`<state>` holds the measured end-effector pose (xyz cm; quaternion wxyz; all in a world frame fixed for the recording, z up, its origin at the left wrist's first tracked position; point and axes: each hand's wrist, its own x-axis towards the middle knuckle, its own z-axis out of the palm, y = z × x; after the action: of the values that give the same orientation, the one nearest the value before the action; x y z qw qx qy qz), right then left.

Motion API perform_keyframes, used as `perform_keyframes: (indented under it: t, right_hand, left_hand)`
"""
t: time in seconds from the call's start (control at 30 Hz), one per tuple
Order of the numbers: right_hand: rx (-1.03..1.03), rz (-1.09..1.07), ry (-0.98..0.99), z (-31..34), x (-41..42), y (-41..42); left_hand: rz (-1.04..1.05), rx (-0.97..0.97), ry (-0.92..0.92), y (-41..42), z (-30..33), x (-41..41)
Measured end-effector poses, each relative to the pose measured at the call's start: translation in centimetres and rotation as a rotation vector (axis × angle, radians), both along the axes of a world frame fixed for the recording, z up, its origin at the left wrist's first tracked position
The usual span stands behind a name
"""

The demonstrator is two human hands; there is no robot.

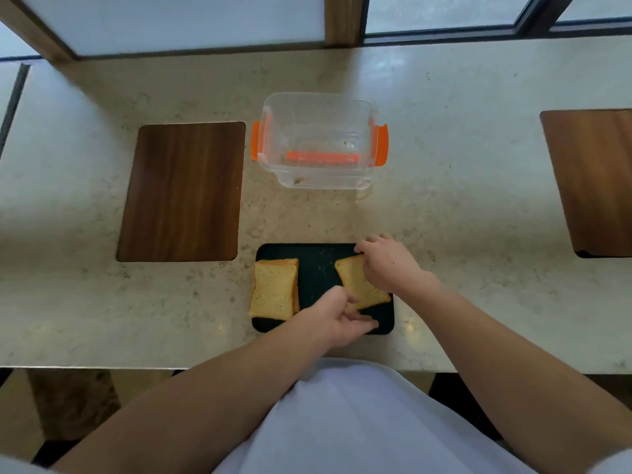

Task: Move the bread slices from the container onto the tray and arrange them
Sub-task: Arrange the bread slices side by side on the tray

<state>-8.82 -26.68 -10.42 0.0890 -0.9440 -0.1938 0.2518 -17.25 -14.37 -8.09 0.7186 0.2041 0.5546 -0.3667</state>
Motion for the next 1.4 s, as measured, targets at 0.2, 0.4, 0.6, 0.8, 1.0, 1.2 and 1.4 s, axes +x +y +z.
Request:
perform_keyframes:
  t: [0.2, 0.4, 0.6, 0.8, 1.0, 1.2, 1.4]
  right_hand:
    - [-0.014, -0.119, 0.002, 0.1, -1.0, -0.5]
    - [-0.084, -0.238, 0.058, 0.7, -2.9, -0.5]
    - [0.134, -0.572, 0.386, 1.1, -4.1, -1.2]
    - [0.334, -0.821, 0.517, 0.7, -5.1, -2.5]
    - [0.376, -0.892, 0.490, 1.4, -4.6, -3.5]
    - [0.379, -0.904, 0.441, 1.7, -3.7, -3.2]
    - [0.360, -0.897, 0.438, 1.5, -3.3, -3.2]
  left_hand:
    - [-0.055, 0.049, -0.036, 0.9, -0.2, -0.1]
    - [-0.208, 0.287, -0.121, 2.8, -0.6, -1.2]
    - [-0.334, 0.614, -0.236, 4.0, -2.2, -0.9]
    - [-0.510, 0.704, -0.391, 3.2, -2.1, 0.7]
    - [-0.578, 0.690, -0.451, 2.2, -1.8, 3.0]
    - [-0.571, 0.679, -0.319, 1.8, -2.4, 5.7]
    - [-0.576, 0.688, -0.289, 1.8, -3.2, 6.2]
